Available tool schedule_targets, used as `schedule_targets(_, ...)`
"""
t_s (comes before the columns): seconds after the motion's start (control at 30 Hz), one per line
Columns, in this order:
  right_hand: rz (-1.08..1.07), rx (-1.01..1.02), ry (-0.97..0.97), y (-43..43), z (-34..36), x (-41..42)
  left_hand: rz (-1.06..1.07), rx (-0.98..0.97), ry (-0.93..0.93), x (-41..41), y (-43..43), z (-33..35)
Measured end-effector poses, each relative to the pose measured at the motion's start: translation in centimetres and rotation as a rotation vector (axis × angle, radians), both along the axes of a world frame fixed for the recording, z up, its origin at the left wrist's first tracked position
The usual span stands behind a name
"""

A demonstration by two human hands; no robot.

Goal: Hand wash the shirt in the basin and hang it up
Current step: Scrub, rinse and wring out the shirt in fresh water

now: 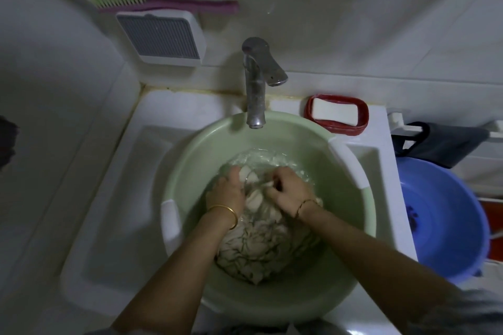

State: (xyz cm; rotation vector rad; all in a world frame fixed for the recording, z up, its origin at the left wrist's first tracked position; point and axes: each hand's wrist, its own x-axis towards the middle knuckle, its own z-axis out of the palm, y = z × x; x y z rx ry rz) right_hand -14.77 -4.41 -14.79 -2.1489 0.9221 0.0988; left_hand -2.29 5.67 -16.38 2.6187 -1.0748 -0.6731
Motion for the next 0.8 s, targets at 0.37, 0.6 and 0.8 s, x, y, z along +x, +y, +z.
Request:
schedule_targets(0.37, 0.554, -0.566, 0.483, 1.6, -4.2, -0.8, -0.300, 0.559, -0.380, -1.3, 0.7, -0.4)
schedule_targets(0.6, 0.134, -0.418, 0.486, -0.7, -2.2, 0.5, 0.083, -0.049, 0.007, 1.5, -0.4, 1.1)
schedule_targets(0.8, 0.017, -0.069, 0.124, -4.0, 3.9, 0.1, -0.103, 0.094, 0.041, 3.5, 0.0, 4.4)
